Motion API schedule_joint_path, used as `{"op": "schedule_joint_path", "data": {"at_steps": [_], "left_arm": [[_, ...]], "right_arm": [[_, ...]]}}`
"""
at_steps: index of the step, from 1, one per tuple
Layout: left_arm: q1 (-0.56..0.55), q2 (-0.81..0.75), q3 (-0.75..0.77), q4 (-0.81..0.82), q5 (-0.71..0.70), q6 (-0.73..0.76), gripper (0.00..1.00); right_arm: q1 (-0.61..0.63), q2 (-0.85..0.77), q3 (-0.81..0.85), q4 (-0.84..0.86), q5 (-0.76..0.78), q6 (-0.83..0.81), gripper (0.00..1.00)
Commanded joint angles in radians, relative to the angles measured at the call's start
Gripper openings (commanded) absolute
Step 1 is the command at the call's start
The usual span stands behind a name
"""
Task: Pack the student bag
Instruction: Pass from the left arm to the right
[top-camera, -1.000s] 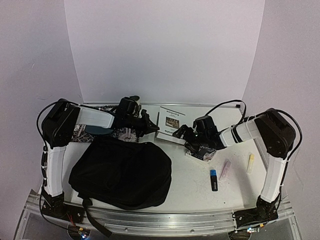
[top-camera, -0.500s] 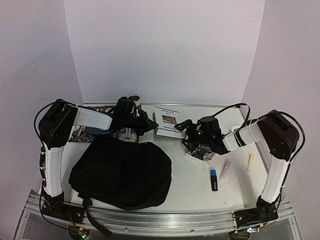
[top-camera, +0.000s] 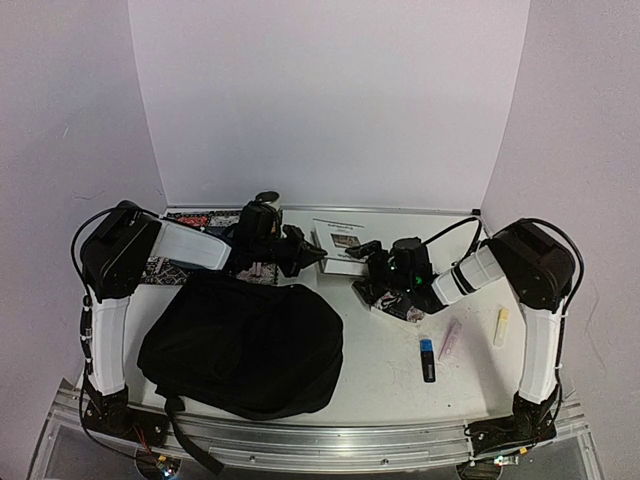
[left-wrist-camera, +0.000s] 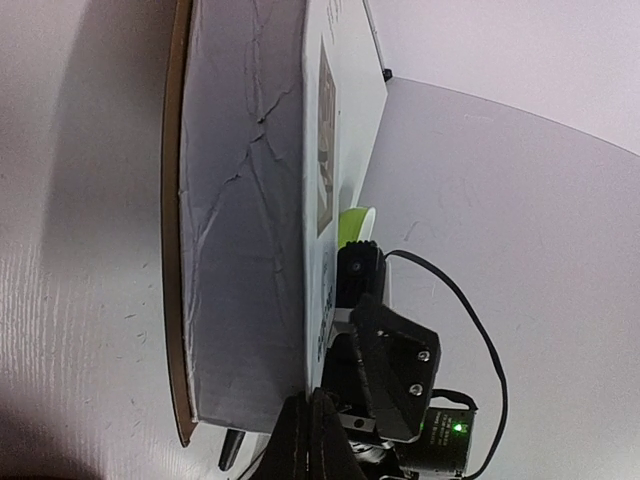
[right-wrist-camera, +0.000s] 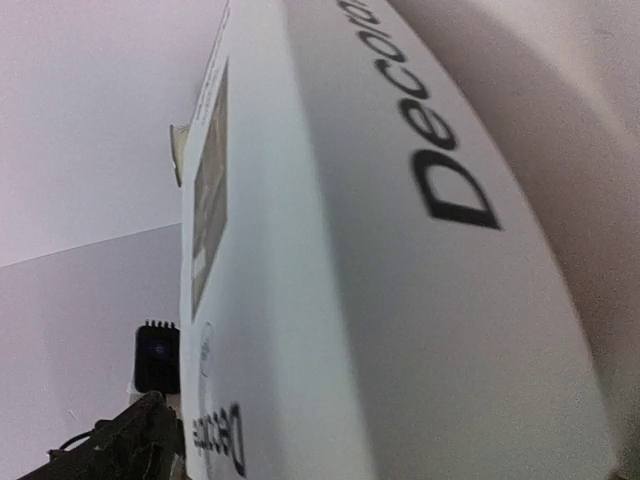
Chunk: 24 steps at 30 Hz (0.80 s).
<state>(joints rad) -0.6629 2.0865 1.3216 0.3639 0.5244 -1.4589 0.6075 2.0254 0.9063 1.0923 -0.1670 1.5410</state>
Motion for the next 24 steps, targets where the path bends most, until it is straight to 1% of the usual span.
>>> {"op": "schedule_joint_path", "data": {"at_steps": [1, 8, 14, 17, 21, 24], "left_arm": [[-0.024, -0.052, -0.019, 0.097, -0.015, -0.050, 0.00], [-0.058, -0.060, -0.071, 0.141, -0.048, -0.086, 0.00], [-0.080, -0.059, -0.068, 0.159, -0.052, -0.089, 0.00], [-0.092, -0.061, -0.070, 0.163, -0.045, -0.094, 0.00], [-0.108, -0.078, -0.088, 0.169, -0.044, -0.098, 0.00], [-0.113, -0.093, -0.109, 0.172, -0.043, -0.100, 0.04]], "right_arm": [[0.006, 0.024, 0.057, 0.133, 0.024, 0.055, 0.97], [0.007, 0.032, 0.038, 0.234, 0.071, 0.087, 0.87], [0.007, 0.038, 0.031, 0.282, 0.082, 0.091, 0.78], [0.005, 0.036, 0.020, 0.308, 0.089, 0.083, 0.72], [0.005, 0.036, 0.008, 0.336, 0.086, 0.072, 0.60], [0.006, 0.028, -0.010, 0.359, 0.089, 0.063, 0.52]]}}
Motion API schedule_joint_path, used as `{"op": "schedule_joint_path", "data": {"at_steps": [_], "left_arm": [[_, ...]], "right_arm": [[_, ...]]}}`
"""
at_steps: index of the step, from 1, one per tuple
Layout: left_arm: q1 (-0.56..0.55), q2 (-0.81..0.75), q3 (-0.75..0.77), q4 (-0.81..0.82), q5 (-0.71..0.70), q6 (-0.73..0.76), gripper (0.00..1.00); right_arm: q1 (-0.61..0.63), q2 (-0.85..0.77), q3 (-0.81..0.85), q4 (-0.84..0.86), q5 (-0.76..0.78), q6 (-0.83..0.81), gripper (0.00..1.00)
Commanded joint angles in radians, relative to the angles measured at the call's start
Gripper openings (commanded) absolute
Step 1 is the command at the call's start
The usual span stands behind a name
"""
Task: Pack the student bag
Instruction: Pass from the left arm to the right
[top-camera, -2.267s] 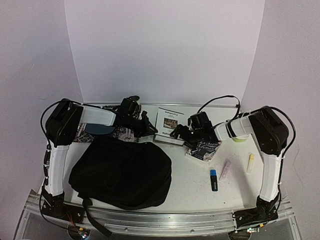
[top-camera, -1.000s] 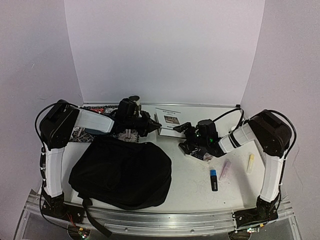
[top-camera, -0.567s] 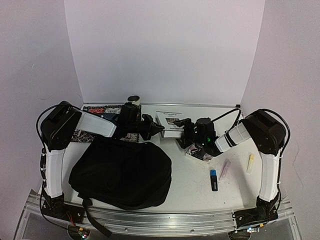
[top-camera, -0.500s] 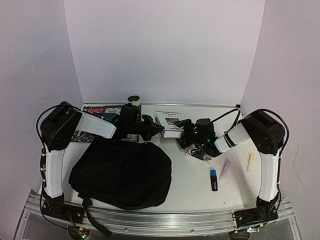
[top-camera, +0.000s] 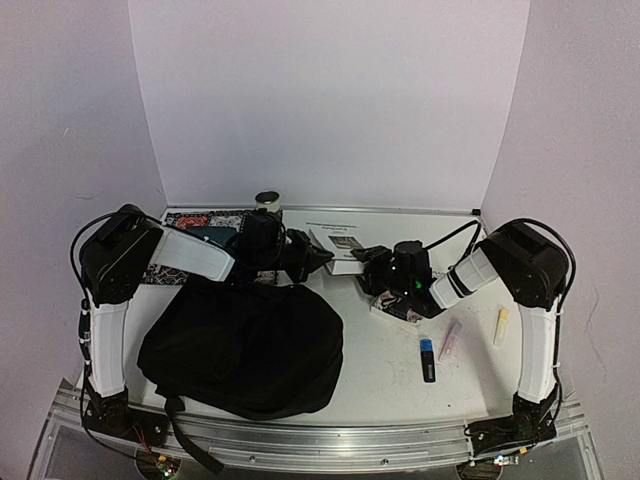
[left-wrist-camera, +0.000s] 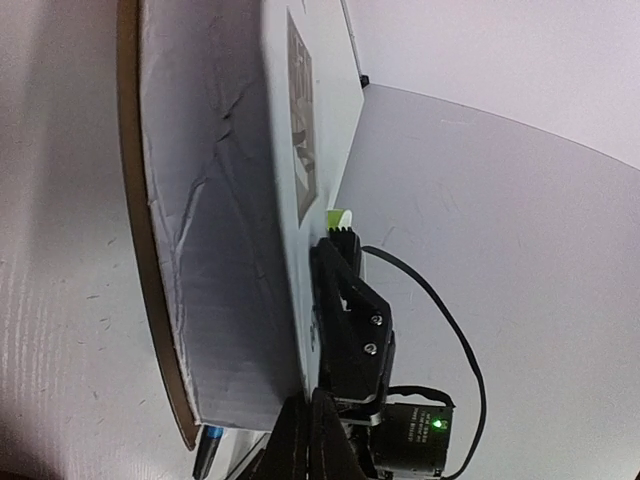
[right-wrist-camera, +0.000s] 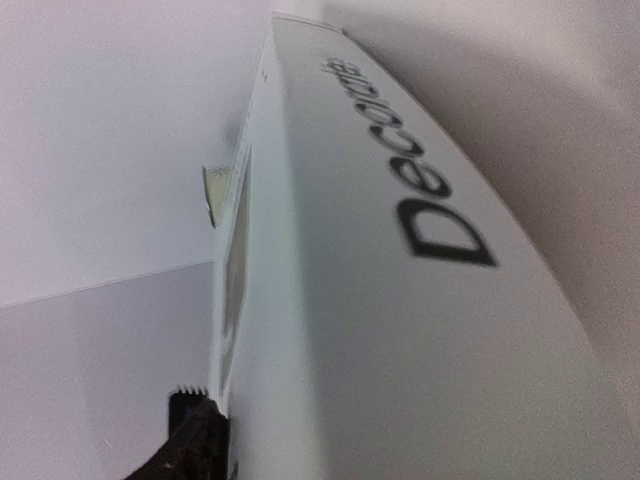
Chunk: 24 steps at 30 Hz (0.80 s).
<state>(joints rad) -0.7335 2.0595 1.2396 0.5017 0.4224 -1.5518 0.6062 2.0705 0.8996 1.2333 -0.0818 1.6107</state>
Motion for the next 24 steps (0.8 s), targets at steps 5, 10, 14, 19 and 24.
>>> {"op": "schedule_joint_path", "data": {"at_steps": [5, 10, 14, 19, 24], "left_arm": [[-0.043, -0.123, -0.073, 0.035, 0.045, 0.025, 0.17], [-0.043, -0.189, -0.116, 0.033, 0.041, 0.088, 0.37], [-0.043, -0.248, -0.169, 0.021, 0.033, 0.149, 0.50], [-0.043, -0.329, -0.220, -0.085, 0.023, 0.256, 0.56], [-0.058, -0.426, -0.150, -0.464, -0.125, 0.508, 0.60]], "right_arm": [[0.006, -0.034, -0.034, 0.258, -0.008, -0.021, 0.43], [0.006, -0.067, -0.075, 0.274, -0.021, -0.054, 0.37], [0.006, -0.108, -0.117, 0.280, -0.022, -0.076, 0.36], [0.006, -0.163, -0.171, 0.283, -0.025, -0.101, 0.36], [0.006, -0.232, -0.227, 0.283, -0.034, -0.132, 0.36]]}}
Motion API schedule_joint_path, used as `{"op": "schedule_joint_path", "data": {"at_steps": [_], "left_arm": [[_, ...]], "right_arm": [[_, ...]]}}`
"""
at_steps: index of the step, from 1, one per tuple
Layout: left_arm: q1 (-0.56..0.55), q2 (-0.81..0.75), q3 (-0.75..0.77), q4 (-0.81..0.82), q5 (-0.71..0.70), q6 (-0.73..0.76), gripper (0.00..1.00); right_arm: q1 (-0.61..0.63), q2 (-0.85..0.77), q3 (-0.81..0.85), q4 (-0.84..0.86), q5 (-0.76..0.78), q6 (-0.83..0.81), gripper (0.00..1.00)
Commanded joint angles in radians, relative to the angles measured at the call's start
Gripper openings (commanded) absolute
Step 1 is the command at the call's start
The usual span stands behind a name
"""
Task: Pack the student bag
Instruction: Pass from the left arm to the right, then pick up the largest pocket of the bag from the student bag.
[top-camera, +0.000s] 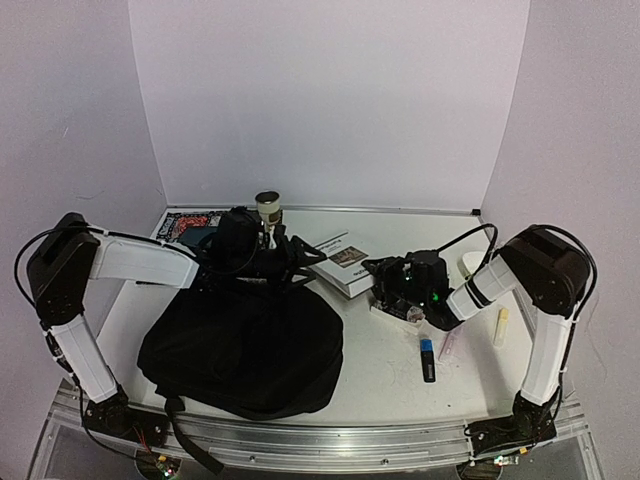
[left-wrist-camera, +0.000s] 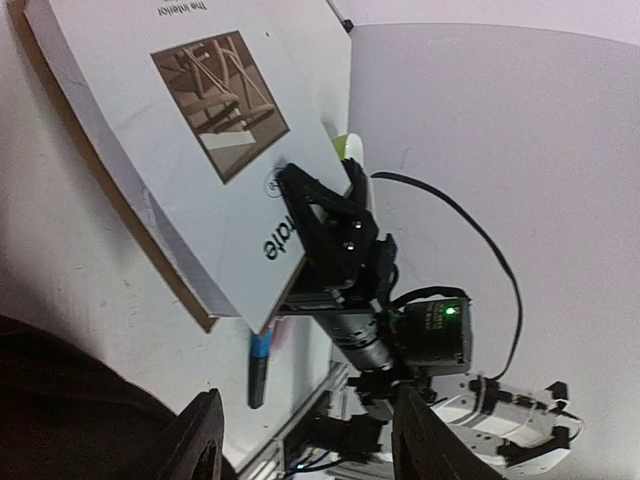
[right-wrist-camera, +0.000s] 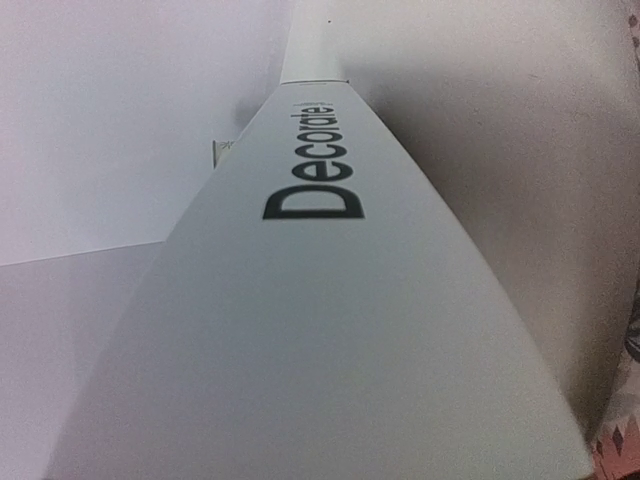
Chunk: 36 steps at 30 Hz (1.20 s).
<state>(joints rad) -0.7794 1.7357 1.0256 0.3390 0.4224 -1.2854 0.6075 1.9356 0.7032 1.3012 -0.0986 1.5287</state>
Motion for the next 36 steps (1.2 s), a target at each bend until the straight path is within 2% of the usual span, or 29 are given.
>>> {"op": "schedule_joint_path", "data": {"at_steps": [1, 5, 8, 14, 19, 27, 36], "left_arm": [[-0.020, -0.115, 0.085, -0.378, -0.164, 0.298, 0.60], [-0.058, -0.161, 0.116, -0.562, -0.291, 0.433, 0.61], [-0.125, -0.171, 0.129, -0.673, -0.401, 0.499, 0.63], [-0.293, -0.147, 0.185, -0.827, -0.640, 0.550, 0.68], [-0.401, -0.107, 0.237, -0.916, -0.773, 0.594, 0.71], [-0.518, -0.018, 0.305, -0.987, -0.845, 0.618, 0.78], [-0.575, 0.062, 0.355, -1.052, -0.882, 0.640, 0.83]], "right_arm": [[0.004, -0.112, -0.042, 0.215, -0.018, -0.056, 0.36], [0.003, -0.164, -0.100, 0.213, -0.018, -0.070, 0.36], [0.004, -0.207, -0.149, 0.210, -0.014, -0.079, 0.36], [0.004, -0.285, -0.203, 0.168, -0.014, -0.111, 0.36], [0.004, -0.349, -0.235, 0.106, -0.010, -0.140, 0.37], [0.003, -0.409, -0.260, 0.019, -0.001, -0.171, 0.38], [0.003, -0.415, -0.273, -0.002, -0.002, -0.176, 0.40]]}}
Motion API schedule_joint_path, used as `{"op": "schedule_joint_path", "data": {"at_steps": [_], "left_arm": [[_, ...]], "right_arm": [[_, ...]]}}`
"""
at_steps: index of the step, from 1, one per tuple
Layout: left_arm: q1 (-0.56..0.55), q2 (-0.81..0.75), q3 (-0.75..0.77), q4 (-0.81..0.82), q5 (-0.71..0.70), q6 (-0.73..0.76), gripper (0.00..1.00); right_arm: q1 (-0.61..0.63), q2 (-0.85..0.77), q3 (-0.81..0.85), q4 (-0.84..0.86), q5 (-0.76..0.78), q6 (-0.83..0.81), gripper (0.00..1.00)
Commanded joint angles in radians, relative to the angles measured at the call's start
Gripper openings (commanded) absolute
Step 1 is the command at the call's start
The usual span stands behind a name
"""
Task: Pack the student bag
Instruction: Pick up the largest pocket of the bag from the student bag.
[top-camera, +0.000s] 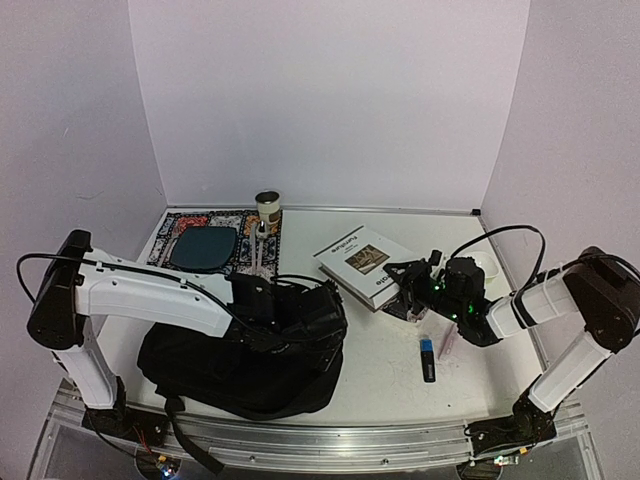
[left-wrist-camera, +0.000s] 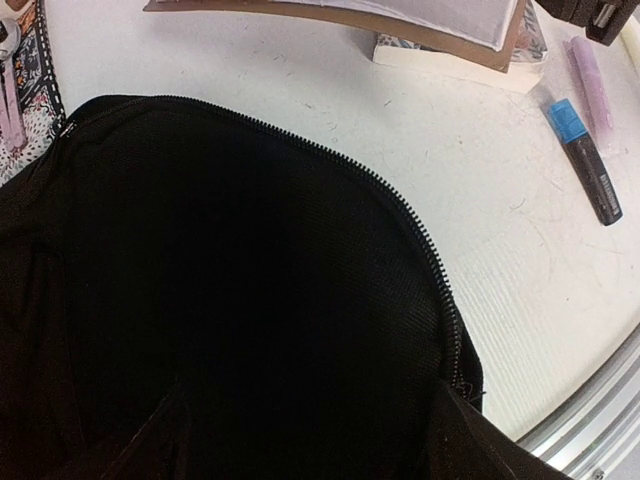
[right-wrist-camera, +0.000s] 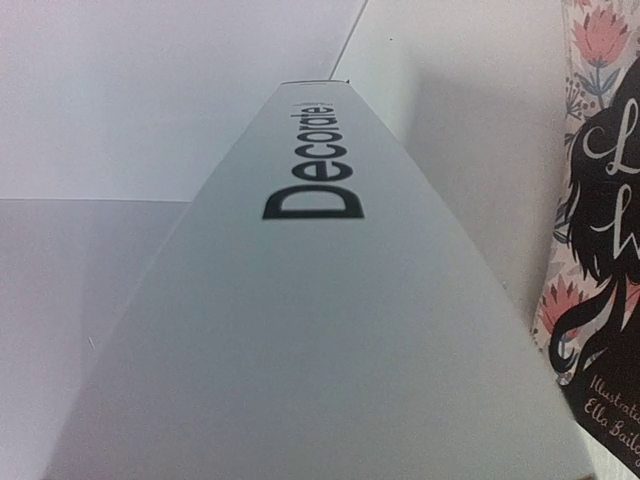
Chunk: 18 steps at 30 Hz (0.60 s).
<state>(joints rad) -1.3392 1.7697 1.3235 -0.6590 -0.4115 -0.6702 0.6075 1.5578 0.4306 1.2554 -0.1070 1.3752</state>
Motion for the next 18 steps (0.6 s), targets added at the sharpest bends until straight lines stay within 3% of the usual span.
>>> {"op": "schedule_joint_path", "data": {"at_steps": [1, 18], "left_arm": [[-0.017, 0.036, 0.058, -0.058, -0.046, 0.024, 0.84], [-0.089, 0.132, 0.108, -0.066, -0.002, 0.043, 0.94]], "right_arm": [[0.003, -0.036, -0.001, 0.044, 0.006, -0.021, 0.40], [0.004, -0.058, -0.046, 0.044, -0.006, -0.020, 0.41]]}}
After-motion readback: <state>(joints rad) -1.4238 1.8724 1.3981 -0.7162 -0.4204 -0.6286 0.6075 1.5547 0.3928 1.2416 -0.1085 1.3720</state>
